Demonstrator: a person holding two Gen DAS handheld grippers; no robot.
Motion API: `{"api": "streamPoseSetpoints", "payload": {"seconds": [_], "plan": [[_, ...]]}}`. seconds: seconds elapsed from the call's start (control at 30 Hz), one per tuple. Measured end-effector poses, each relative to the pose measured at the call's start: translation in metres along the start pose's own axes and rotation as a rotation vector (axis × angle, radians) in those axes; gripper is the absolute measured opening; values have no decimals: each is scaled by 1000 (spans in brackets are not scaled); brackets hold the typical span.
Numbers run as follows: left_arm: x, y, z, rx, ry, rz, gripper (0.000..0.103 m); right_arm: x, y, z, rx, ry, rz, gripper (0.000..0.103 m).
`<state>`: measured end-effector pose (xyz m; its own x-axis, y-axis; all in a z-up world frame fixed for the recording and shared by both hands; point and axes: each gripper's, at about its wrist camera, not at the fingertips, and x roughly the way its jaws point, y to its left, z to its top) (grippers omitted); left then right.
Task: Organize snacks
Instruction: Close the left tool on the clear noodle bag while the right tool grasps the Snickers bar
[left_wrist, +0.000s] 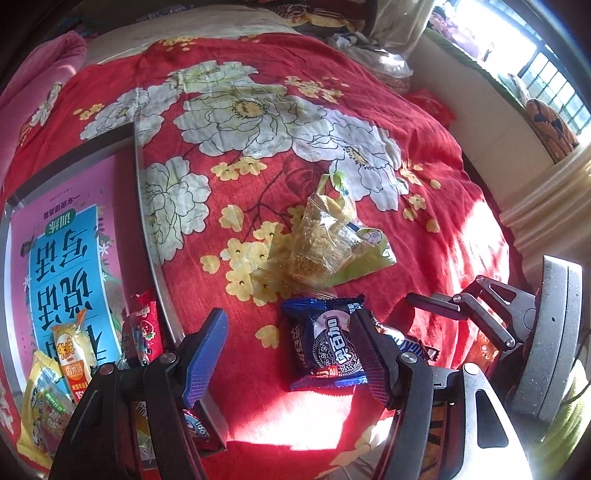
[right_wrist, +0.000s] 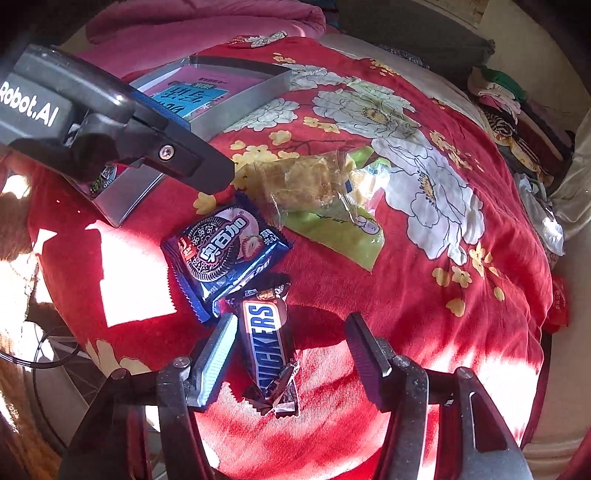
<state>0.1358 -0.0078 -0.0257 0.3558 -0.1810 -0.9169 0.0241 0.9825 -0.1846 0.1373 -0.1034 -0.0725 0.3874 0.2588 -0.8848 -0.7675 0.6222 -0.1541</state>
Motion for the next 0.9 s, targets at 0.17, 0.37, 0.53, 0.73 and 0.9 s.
{"api": "streamPoseSetpoints", "payload": {"seconds": [0.17, 0.37, 0.53, 0.73, 0.9], "plan": [[14, -3, 10, 19, 4, 6, 70, 9, 3, 2, -8, 13, -3, 55], [33, -6, 25, 41, 13, 6, 70, 14, -6, 1, 71, -7, 30, 49], [44, -11, 31, 66, 27, 6, 70, 9, -33, -4, 227, -43, 66, 29], [55, -15, 33, 56, 32, -5, 69, 4, -62, -14, 407, -91, 142, 29], [59, -16, 35, 57, 21, -21, 49, 0, -81, -23, 533, -142, 214, 29]]}}
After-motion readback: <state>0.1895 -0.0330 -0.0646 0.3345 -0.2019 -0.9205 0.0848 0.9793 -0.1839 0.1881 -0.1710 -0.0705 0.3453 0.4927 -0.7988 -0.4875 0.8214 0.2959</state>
